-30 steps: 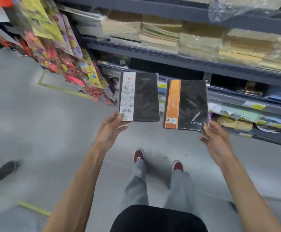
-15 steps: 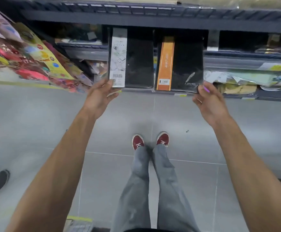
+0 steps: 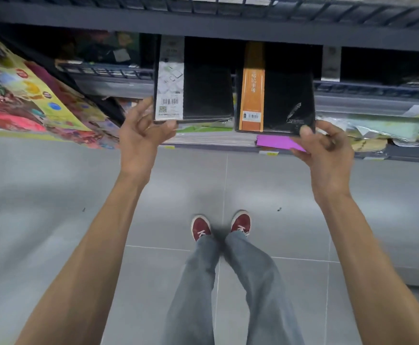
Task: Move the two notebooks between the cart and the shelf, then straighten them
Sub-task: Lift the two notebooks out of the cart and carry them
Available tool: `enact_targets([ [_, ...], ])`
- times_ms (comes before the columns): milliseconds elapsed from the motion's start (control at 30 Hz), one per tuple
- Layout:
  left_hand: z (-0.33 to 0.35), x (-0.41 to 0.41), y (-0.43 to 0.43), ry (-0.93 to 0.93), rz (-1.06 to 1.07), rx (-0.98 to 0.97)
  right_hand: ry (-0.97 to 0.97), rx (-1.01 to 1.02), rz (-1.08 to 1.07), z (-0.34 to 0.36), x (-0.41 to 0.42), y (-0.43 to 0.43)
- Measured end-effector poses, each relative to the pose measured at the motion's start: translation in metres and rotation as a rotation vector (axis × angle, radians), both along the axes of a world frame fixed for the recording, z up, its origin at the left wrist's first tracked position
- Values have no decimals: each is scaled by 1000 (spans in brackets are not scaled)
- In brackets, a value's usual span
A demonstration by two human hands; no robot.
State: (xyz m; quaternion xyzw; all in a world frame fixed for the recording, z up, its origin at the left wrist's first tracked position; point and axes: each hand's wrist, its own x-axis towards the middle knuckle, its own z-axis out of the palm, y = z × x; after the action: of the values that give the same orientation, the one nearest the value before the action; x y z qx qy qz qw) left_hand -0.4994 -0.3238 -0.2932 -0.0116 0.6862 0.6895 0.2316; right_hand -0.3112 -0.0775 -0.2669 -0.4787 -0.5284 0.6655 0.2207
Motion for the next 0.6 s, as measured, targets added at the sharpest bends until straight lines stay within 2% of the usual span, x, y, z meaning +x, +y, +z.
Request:
enact_targets([
  [100, -7, 0, 5, 85, 31, -23, 38, 46, 38, -15, 5, -1],
  [300, -22, -13, 17, 326, 88, -99, 125, 196, -21, -36, -8, 3],
  [600, -59, -44, 33, 543, 175, -148, 267, 346, -94, -71, -35, 18],
])
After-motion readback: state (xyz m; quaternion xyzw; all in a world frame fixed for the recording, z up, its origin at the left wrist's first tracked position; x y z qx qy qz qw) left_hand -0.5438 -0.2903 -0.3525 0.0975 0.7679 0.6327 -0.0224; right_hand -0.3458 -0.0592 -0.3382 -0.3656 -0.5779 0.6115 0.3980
